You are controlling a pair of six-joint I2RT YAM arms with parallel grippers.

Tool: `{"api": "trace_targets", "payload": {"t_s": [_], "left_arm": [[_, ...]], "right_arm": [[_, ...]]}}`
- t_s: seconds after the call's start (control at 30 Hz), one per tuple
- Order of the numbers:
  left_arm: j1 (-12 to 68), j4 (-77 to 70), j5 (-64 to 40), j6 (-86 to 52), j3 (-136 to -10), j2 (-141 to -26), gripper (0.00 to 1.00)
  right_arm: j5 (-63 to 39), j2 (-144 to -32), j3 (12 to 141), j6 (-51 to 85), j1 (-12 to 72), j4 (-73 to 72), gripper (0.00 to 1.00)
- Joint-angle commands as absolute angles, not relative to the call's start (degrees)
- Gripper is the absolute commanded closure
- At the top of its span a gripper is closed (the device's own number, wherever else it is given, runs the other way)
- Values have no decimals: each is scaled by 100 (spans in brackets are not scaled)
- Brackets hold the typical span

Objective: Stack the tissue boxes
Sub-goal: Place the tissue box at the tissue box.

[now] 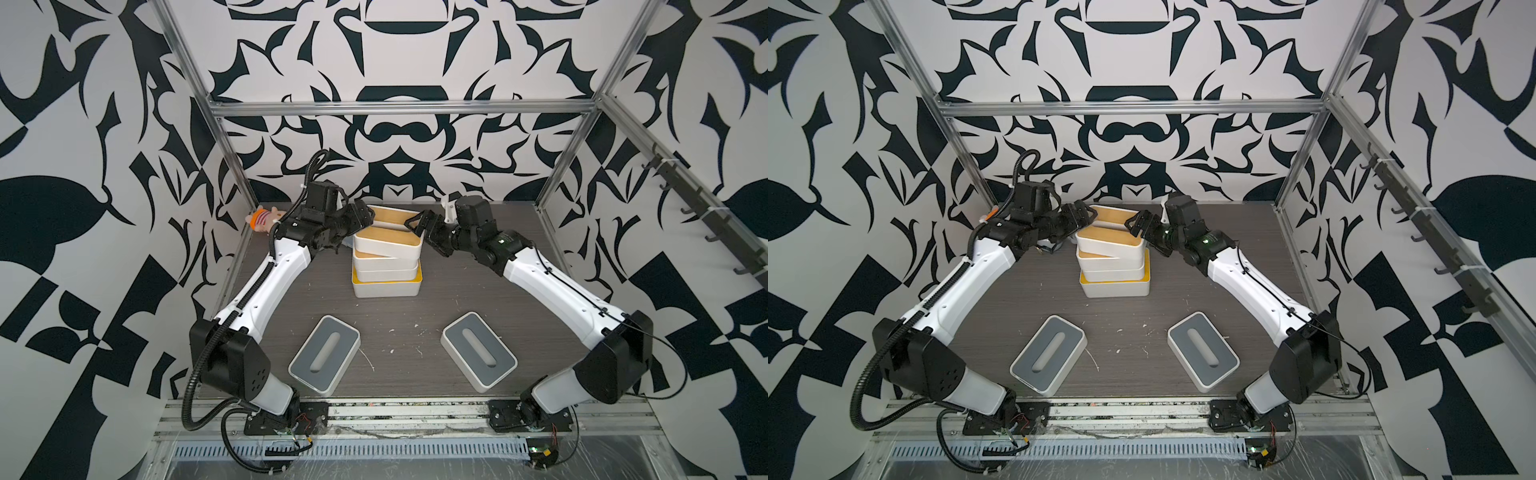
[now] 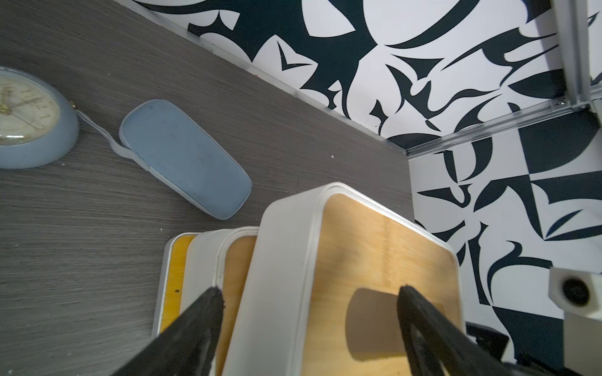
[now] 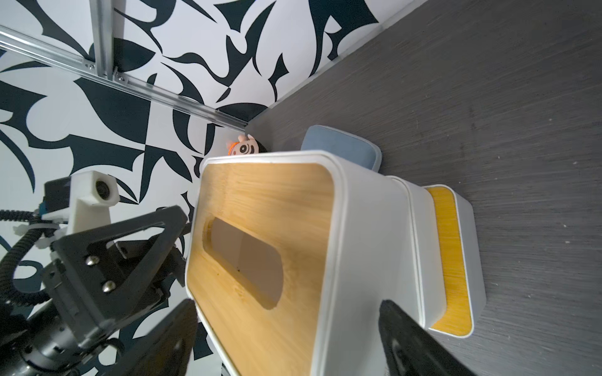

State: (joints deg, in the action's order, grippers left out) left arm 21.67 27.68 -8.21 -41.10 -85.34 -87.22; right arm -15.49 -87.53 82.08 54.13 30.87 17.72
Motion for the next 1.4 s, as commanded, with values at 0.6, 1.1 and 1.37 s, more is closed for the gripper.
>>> {"api": "trace_targets", "payload": {"t_s": [0.6,1.1,1.37], "left_arm": [[2480,2574,-892,-4366,-7957,-8006,13],[2574,2584,-571,-4398,-7769,-7861,12],[2573,2946,26,-4169,-7871,-7616,10]], "right_arm": [[-2167,-9290,9164,4757,3103,1903,8],[-2121,-9151,8977,4825,3075,1861,8],[-2048,-8756,8642,4790,2882,1871,7]]}}
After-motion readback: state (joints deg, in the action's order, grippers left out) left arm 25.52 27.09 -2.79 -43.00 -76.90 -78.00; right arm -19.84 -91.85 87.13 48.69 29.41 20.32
